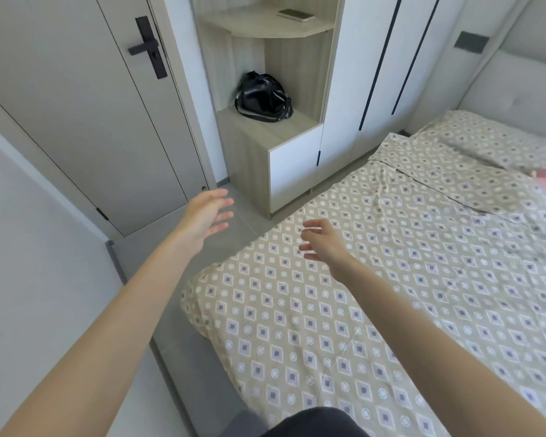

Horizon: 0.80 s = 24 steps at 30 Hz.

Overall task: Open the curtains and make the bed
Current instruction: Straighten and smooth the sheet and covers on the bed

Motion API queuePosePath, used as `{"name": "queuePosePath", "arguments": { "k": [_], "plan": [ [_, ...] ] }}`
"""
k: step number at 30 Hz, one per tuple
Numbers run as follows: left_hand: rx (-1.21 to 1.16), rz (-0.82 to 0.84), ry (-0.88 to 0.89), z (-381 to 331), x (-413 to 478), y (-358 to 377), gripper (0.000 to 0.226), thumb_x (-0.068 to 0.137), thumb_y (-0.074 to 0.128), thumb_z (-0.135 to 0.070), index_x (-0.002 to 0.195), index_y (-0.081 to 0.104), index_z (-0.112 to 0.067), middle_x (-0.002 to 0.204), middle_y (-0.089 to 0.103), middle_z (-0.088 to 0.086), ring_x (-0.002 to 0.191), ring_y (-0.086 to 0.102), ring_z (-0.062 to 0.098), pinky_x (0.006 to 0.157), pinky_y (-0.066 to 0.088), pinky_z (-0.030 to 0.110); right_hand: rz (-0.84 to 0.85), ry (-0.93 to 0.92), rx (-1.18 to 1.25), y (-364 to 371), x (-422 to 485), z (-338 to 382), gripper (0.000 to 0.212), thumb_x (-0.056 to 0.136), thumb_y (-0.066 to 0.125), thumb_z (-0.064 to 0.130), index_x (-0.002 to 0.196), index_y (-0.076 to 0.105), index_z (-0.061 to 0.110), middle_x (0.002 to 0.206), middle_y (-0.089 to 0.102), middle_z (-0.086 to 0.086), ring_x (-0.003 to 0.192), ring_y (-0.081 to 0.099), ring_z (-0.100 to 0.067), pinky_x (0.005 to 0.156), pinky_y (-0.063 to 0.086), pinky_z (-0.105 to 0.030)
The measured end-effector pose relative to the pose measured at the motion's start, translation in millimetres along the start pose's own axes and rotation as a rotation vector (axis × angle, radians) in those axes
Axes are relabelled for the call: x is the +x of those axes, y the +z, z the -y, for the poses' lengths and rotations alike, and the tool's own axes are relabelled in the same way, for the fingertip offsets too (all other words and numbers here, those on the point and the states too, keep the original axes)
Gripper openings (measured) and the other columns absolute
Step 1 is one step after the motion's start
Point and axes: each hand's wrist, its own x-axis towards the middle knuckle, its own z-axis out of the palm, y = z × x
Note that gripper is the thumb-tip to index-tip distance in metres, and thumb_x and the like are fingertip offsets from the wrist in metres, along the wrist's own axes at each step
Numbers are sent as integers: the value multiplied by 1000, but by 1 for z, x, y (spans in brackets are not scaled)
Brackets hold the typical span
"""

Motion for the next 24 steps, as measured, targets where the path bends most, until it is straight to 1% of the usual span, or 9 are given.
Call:
{"name": "queuePosePath", "arguments": {
  "k": [3, 6, 10, 13, 15, 17, 19, 20, 24],
  "plan": [
    [9, 61, -21, -5, 34, 0, 30, 97, 46, -12, 126, 54, -19, 115, 62, -1, 97, 63, 19, 80, 52, 26, -18, 32, 12, 7, 28, 6, 29, 93, 49, 8, 122, 48, 11, 112, 54, -3, 85, 58, -21, 79, 51, -33],
    [26, 127, -25, -12, 75, 2, 31, 97, 47, -11, 126, 53, -18, 115, 61, 0, 98, 62, 20, 82, 50, 26, -63, 49, 19, 13, 58, 9, 25, 93, 49, 8, 117, 49, 15, 111, 54, -2, 83, 58, -20, 76, 51, -31],
    [60, 228, -49, -17, 148, 2, 31, 98, 45, -12, 127, 52, -17, 115, 61, 0, 97, 61, 20, 84, 50, 27, -177, 72, 31, 30, 107, 14, 23, 93, 48, 6, 115, 49, 13, 106, 54, -1, 82, 58, -21, 70, 48, -29],
    [110, 319, -36, -26, 205, 1, 31, 98, 42, -13, 127, 53, -18, 115, 61, 0, 99, 61, 20, 85, 49, 27, -262, 93, 21, 51, 142, 17, 23, 92, 47, 5, 114, 48, 13, 97, 54, 1, 82, 56, -21, 71, 47, -29],
    [166, 386, -35, -38, 250, -1, 30, 97, 44, -12, 125, 54, -18, 114, 61, 0, 95, 62, 19, 84, 50, 26, -351, 143, 35, 72, 169, 22, 24, 91, 47, 6, 114, 48, 14, 95, 55, 3, 83, 57, -21, 70, 48, -28],
    [203, 435, -21, -46, 279, -1, 27, 97, 45, -12, 121, 54, -20, 113, 62, 0, 87, 62, 15, 79, 50, 25, -397, 182, 33, 86, 184, 29, 23, 92, 47, 7, 113, 47, 15, 97, 55, 1, 85, 57, -20, 69, 47, -28],
    [269, 533, -25, -58, 311, -3, 24, 97, 44, -12, 117, 55, -21, 112, 62, -1, 82, 62, 11, 78, 51, 25, -472, 226, 65, 102, 201, 38, 22, 92, 46, 8, 113, 45, 15, 102, 53, -1, 85, 56, -21, 69, 46, -28],
    [268, 547, -33, -54, 314, -1, 23, 97, 45, -13, 115, 55, -21, 111, 62, -1, 81, 62, 11, 78, 51, 25, -464, 231, 45, 103, 200, 39, 22, 92, 46, 9, 113, 45, 15, 104, 52, -2, 86, 55, -21, 69, 45, -28],
    [354, 693, -57, -75, 358, 10, 25, 96, 45, -12, 118, 54, -21, 99, 62, -6, 78, 60, 11, 81, 51, 27, -591, 245, 3, 115, 223, 57, 26, 91, 48, 10, 116, 47, 15, 116, 52, -5, 92, 55, -23, 79, 46, -35]
  ]
}}
